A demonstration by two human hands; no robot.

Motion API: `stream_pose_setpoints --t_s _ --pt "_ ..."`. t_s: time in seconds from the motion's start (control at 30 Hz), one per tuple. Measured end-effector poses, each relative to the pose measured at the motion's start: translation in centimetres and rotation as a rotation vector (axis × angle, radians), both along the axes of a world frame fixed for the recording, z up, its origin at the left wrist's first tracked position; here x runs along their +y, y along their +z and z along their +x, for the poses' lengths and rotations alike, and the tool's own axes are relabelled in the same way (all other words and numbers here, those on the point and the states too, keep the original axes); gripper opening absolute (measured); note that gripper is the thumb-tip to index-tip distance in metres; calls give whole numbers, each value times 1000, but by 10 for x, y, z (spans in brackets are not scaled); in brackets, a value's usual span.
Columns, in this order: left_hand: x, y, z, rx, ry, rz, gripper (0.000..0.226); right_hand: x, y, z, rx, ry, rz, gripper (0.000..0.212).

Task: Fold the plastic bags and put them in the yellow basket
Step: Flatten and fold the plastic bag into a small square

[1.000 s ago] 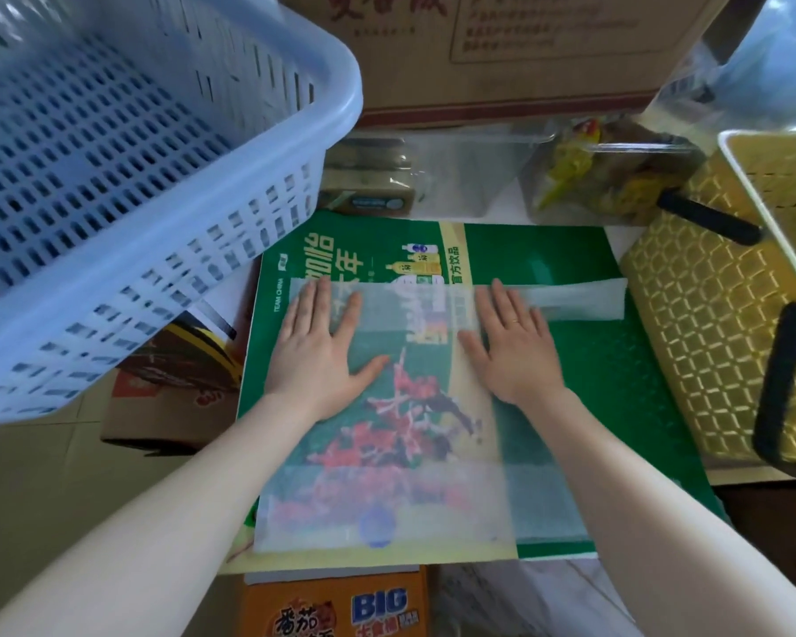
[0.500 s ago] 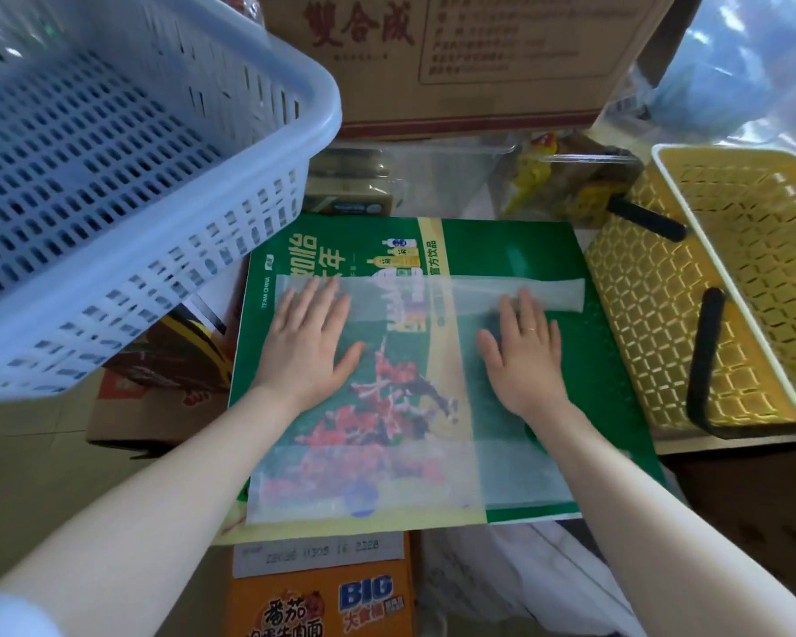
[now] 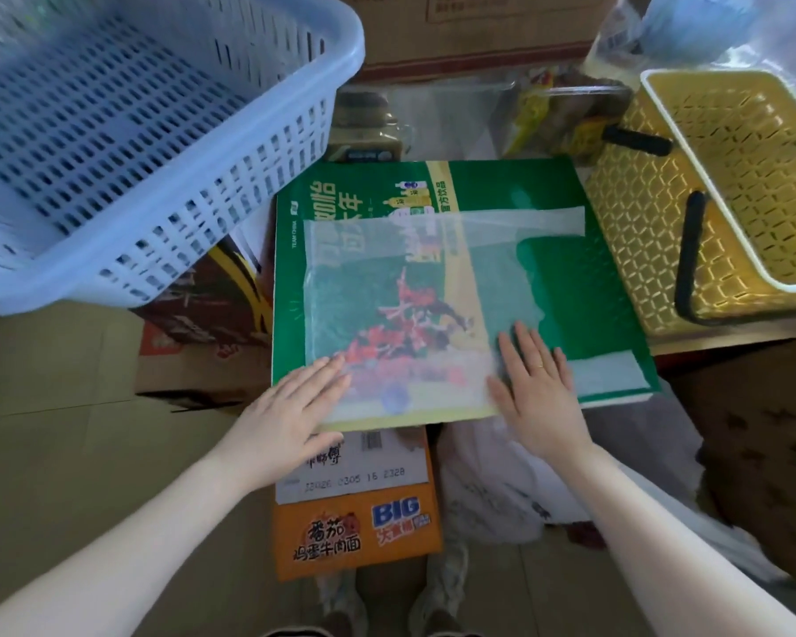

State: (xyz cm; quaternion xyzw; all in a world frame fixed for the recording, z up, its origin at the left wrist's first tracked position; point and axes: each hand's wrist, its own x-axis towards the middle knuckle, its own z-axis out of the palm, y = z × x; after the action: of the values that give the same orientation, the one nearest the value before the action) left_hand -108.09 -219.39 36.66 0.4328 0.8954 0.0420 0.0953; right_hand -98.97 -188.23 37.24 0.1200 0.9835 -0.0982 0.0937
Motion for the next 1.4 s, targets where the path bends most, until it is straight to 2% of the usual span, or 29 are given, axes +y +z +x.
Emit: stream_pose_setpoints --t_s 0.07,0.13,0.2,0.23,0.3,0.33,0.37,0.43,0.53,0.6,0.67,0.77,0.8,0.87,0.97,1.1,1.27,1.37,1.4 --pt "1 7 -3 31 -40 47 63 -10 7 3 12 94 10 69" --pt "2 13 -5 66 -125 95 49 -22 10 5 9 229 34 67" --pt "1 18 -6 63 -151 126 56 -29 11 6 6 294 49 65" --pt "1 20 -6 61 -158 142 52 -31 12 7 8 309 56 64" --pt "-1 22 -1 101 -205 214 22 -31 16 11 8 322 64 67" --pt "-2 26 3 87 -219 251 16 -31 19 14 4 321 64 69" --pt "-4 28 7 51 -209 294 25 -31 22 17 12 314 65 68" --pt "-7 35 16 -86 -78 413 37 -33 26 24 77 285 58 54" --pt "-9 49 25 -288 168 582 27 -36 30 34 91 248 47 35" --pt "-6 56 30 -320 314 700 25 -40 39 34 31 250 -29 19" --pt "-9 53 27 -450 522 823 32 -46 61 29 -57 220 -137 7" --pt "-15 45 23 -832 740 922 52 -53 96 13 -251 215 -214 32" --pt "-17 44 24 -867 758 916 45 -54 105 6 -262 216 -213 39" --pt "-17 40 21 -837 796 843 27 -52 114 -10 -236 215 -208 42" --pt "-14 31 11 -751 892 674 48 -47 111 -29 -226 218 -117 38" --pt "-3 32 6 -628 964 756 38 -45 89 -50 -90 271 35 22" --pt "0 20 7 -396 1040 770 37 -54 53 -69 -134 200 55 31" --pt "1 22 11 -335 1052 763 12 -57 41 -77 -93 124 44 31" --pt "2 25 13 -308 1047 758 25 -57 40 -79 -76 113 55 31"
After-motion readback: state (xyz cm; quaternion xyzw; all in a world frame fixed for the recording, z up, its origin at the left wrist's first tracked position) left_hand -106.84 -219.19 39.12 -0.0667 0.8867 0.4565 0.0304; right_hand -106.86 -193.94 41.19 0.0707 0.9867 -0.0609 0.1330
